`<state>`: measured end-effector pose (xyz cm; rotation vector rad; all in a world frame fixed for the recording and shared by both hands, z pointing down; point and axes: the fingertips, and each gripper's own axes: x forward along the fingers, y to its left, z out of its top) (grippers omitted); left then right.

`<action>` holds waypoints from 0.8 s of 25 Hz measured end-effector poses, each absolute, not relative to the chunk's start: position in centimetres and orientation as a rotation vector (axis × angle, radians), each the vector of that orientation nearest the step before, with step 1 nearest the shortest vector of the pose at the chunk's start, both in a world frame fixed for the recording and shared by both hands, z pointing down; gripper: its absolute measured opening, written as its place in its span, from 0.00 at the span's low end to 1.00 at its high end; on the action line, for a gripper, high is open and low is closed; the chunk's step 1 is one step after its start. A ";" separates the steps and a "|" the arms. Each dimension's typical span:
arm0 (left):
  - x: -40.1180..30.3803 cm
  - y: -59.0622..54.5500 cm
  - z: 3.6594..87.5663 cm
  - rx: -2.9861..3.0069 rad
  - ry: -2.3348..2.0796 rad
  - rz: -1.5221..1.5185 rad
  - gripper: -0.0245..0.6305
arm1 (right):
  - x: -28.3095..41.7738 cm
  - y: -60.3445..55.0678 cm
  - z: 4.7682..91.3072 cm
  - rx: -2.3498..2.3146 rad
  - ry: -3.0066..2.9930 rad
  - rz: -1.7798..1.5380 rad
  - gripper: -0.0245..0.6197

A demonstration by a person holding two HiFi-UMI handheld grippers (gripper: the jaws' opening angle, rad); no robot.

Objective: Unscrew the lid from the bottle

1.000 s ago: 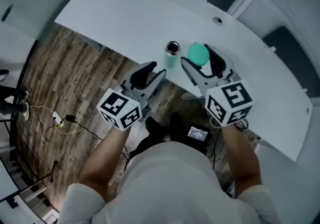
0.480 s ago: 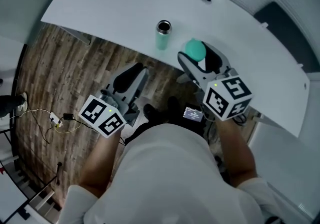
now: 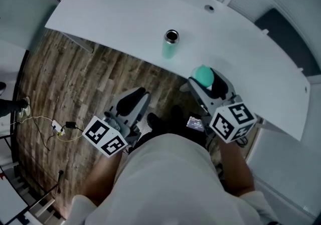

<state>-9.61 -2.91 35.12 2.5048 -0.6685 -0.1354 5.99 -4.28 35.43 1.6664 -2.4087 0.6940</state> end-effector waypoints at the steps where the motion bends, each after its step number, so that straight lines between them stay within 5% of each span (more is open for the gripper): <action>1: -9.7 -2.6 35.1 2.497 -0.660 -0.134 0.17 | 6.1 -3.9 35.5 1.670 -2.401 0.706 0.53; 20: -3.5 2.9 34.7 2.403 -0.810 -0.188 0.17 | 10.7 -0.6 34.9 1.441 -2.520 0.644 0.53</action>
